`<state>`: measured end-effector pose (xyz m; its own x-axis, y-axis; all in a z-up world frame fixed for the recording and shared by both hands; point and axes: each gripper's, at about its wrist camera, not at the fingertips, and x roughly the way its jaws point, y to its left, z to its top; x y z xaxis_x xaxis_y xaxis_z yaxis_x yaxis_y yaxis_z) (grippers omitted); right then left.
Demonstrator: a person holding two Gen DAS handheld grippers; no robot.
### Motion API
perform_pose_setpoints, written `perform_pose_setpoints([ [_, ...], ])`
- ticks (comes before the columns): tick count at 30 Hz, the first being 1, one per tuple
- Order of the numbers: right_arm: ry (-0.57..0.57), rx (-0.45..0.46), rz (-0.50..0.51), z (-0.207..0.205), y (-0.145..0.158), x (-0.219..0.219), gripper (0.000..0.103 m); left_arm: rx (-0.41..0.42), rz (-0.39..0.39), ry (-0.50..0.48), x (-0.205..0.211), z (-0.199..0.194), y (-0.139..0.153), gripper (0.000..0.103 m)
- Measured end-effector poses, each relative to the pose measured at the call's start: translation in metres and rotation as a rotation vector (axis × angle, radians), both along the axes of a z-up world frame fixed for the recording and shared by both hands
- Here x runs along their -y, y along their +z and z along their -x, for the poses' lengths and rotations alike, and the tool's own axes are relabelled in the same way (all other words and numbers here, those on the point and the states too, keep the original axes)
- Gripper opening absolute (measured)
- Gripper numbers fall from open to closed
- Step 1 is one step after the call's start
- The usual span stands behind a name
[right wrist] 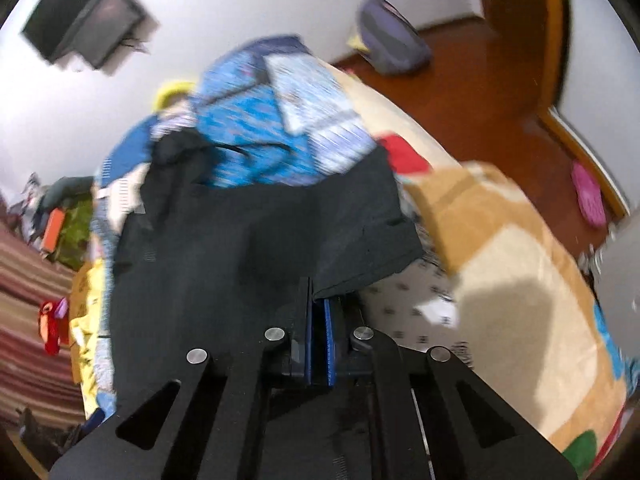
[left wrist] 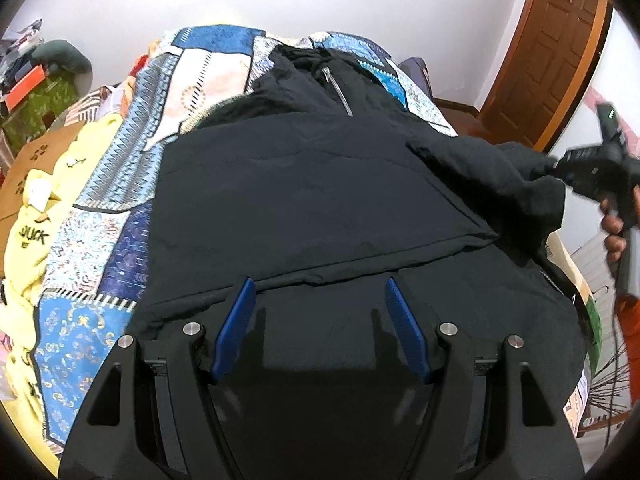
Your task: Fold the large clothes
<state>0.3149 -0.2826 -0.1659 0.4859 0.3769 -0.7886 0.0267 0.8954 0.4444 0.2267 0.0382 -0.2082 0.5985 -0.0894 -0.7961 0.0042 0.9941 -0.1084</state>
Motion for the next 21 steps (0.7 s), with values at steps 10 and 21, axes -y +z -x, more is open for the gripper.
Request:
perform_pose_setpoints([
  [10, 0.26, 0.191, -0.037, 0.029, 0.102, -0.11, 0.004, 0.07, 0.029, 0.043, -0.039, 0.027, 0.024, 0.066],
  [21, 0.592, 0.101, 0.015, 0.07, 0.058, -0.253, 0.004, 0.073, 0.045, 0.105, -0.084, 0.052, 0.024, 0.066],
])
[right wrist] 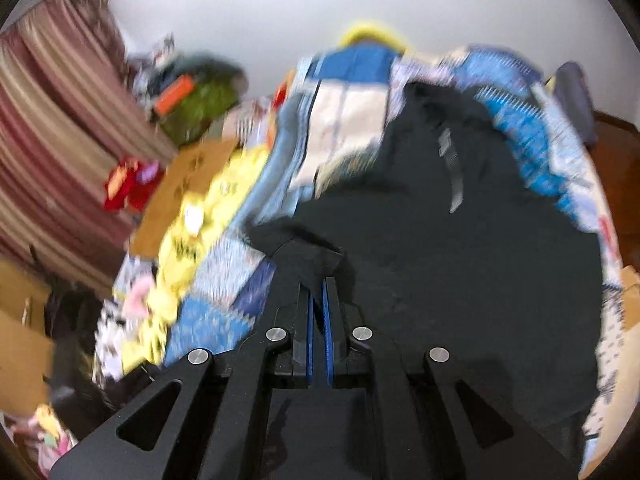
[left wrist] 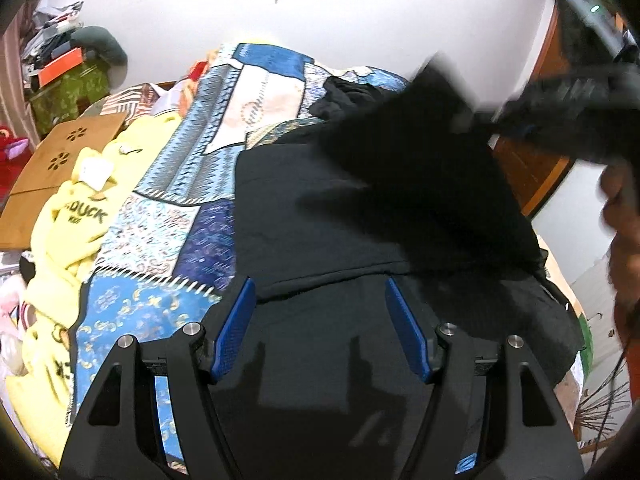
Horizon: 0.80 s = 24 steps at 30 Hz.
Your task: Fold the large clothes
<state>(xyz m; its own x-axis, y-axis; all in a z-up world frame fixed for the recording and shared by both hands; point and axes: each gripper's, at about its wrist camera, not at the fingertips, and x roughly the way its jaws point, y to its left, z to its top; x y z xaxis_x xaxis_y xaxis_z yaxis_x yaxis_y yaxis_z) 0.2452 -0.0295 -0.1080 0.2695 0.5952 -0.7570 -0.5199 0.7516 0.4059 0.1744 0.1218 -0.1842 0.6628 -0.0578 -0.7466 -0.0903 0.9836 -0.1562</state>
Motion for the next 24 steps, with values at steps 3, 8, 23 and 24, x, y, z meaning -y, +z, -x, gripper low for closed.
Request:
perform_pose_setpoints([
  [3, 0.061, -0.046, 0.07, 0.012, -0.034, -0.027, 0.004, -0.009, 0.004, 0.029, -0.013, 0.007, -0.004, 0.066],
  [8, 0.134, -0.104, 0.157, 0.028, -0.07, -0.045, 0.009, -0.048, 0.069, 0.076, -0.034, 0.015, -0.016, 0.066],
  [23, 0.187, -0.06, 0.216, 0.057, -0.048, -0.007, 0.039, -0.138, 0.238, 0.051, -0.018, 0.002, -0.041, 0.066],
  [24, 0.171, -0.034, 0.22, 0.056, -0.045, -0.002, 0.039, -0.145, 0.253, 0.048, -0.015, -0.002, -0.043, 0.066],
])
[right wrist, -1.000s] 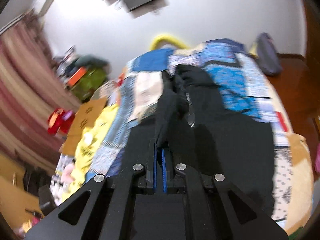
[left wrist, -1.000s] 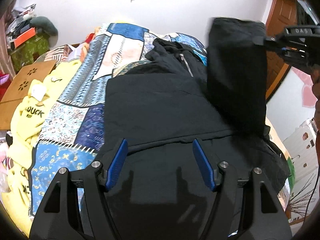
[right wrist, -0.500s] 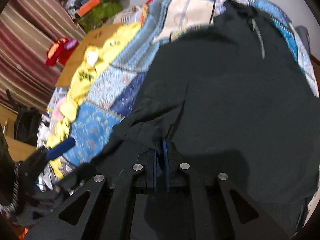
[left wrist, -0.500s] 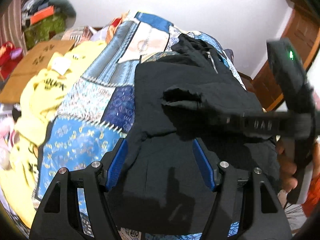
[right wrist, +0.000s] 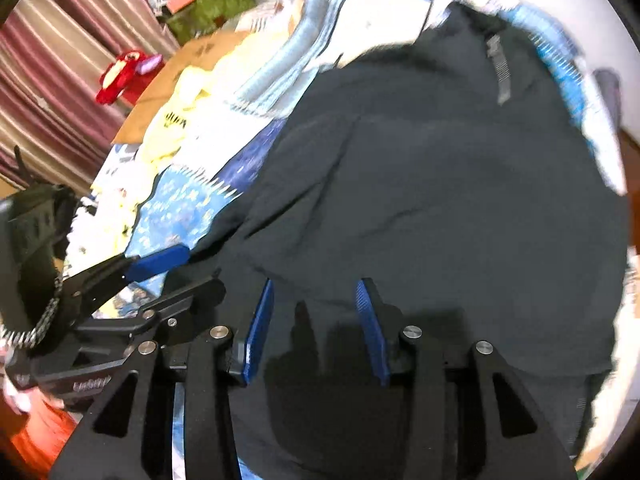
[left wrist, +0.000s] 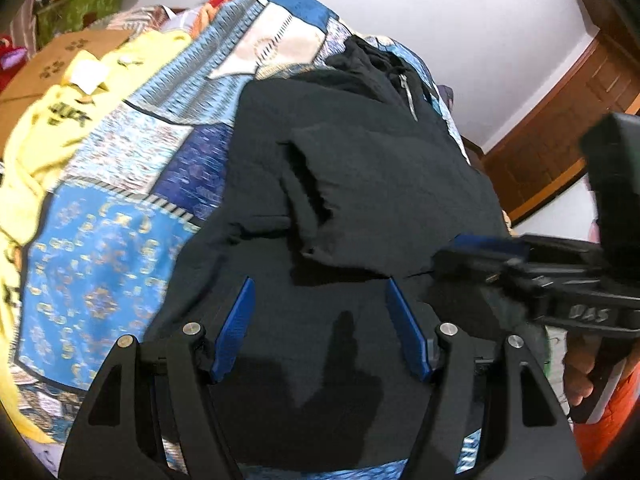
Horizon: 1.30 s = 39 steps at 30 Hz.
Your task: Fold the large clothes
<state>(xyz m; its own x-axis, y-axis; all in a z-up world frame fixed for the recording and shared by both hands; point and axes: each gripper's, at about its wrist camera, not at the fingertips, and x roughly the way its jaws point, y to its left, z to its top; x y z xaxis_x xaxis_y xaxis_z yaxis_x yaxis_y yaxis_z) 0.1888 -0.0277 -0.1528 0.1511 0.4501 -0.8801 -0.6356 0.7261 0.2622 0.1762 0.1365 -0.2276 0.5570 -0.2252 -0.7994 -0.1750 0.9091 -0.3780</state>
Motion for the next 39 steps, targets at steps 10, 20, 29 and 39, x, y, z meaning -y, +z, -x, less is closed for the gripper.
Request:
perform_pose_setpoints([
  [10, -0.249, 0.201, 0.091, -0.022, 0.01, 0.115, 0.042, -0.061, 0.07, 0.029, 0.018, -0.046, -0.032, 0.066],
  [20, -0.452, 0.183, 0.181, -0.055, -0.019, 0.197, 0.042, 0.025, -0.334, -0.028, 0.058, -0.07, -0.007, 0.022],
  [29, -0.531, 0.133, 0.054, -0.07, -0.007, 0.222, 0.042, 0.313, -0.601, -0.115, 0.089, -0.08, 0.088, 0.02],
  [39, -0.435, 0.076, 0.118, -0.079, -0.045, 0.185, 0.042, 0.16, -0.548, -0.07, 0.043, -0.103, 0.039, 0.022],
])
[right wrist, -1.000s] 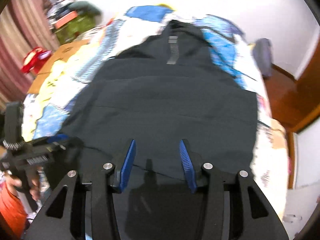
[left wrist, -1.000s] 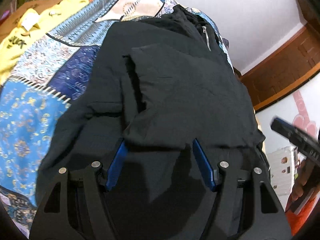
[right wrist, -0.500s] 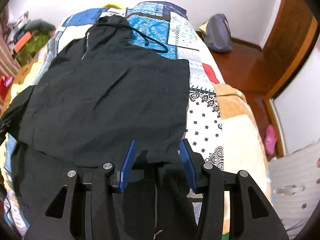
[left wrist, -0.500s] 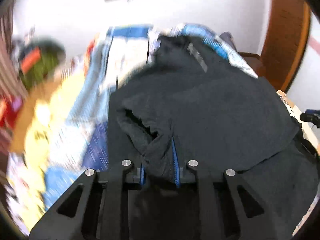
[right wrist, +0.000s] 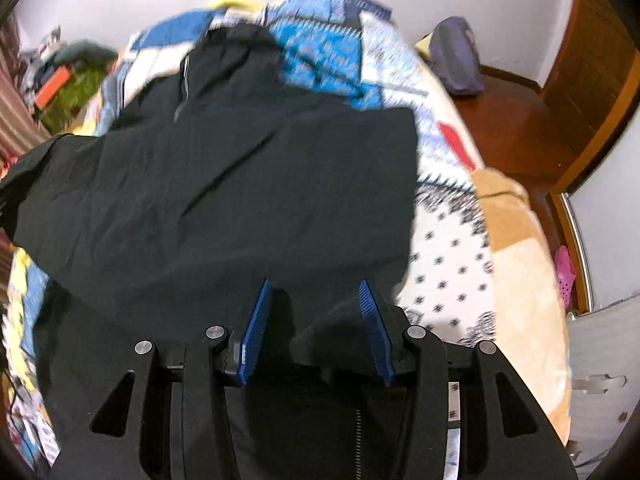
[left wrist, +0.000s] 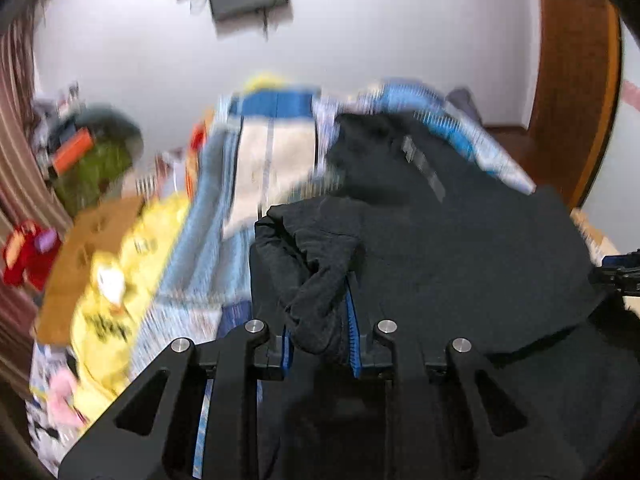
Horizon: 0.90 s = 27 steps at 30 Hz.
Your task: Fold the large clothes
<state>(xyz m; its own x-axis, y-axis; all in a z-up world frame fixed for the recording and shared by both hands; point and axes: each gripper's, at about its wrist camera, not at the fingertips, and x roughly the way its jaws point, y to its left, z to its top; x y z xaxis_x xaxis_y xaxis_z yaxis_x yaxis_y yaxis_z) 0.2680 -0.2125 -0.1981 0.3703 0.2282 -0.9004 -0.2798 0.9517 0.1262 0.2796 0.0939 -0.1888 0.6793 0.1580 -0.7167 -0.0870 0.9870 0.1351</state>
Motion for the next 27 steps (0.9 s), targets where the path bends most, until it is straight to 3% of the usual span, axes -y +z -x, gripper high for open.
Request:
perform_pose_setpoints([
  [3, 0.015, -0.011, 0.05, 0.003, -0.016, -0.007, 0.044, -0.116, 0.05, 0.024, -0.017, -0.003, -0.039, 0.028],
  [5, -0.001, 0.014, 0.076, 0.007, -0.019, -0.006, 0.056, -0.16, 0.07, 0.038, -0.022, 0.0, -0.056, 0.037],
  [7, -0.016, 0.027, 0.085, 0.009, -0.018, -0.003, 0.062, -0.167, 0.077, 0.058, -0.025, 0.008, -0.066, 0.048],
  [8, -0.018, 0.023, 0.076, 0.009, -0.017, 0.0, 0.062, -0.16, 0.062, 0.071, -0.025, 0.01, -0.069, 0.056],
  [10, -0.026, 0.007, 0.058, 0.01, -0.016, 0.003, 0.062, -0.146, 0.034, 0.084, -0.026, 0.016, -0.069, 0.062],
  [13, -0.033, 0.005, 0.059, 0.009, -0.01, 0.005, 0.062, -0.164, 0.013, 0.075, -0.029, 0.018, -0.063, 0.064],
  [16, -0.024, 0.061, 0.074, 0.011, 0.007, 0.002, 0.062, -0.173, -0.01, 0.058, -0.031, 0.02, -0.049, 0.064],
  [21, -0.002, 0.172, 0.067, 0.011, 0.042, -0.002, 0.062, -0.099, -0.005, 0.039, -0.035, 0.013, -0.011, 0.066],
  [27, -0.007, 0.292, 0.04, -0.009, 0.078, -0.014, 0.062, -0.002, 0.02, -0.01, -0.024, -0.026, 0.038, 0.069],
])
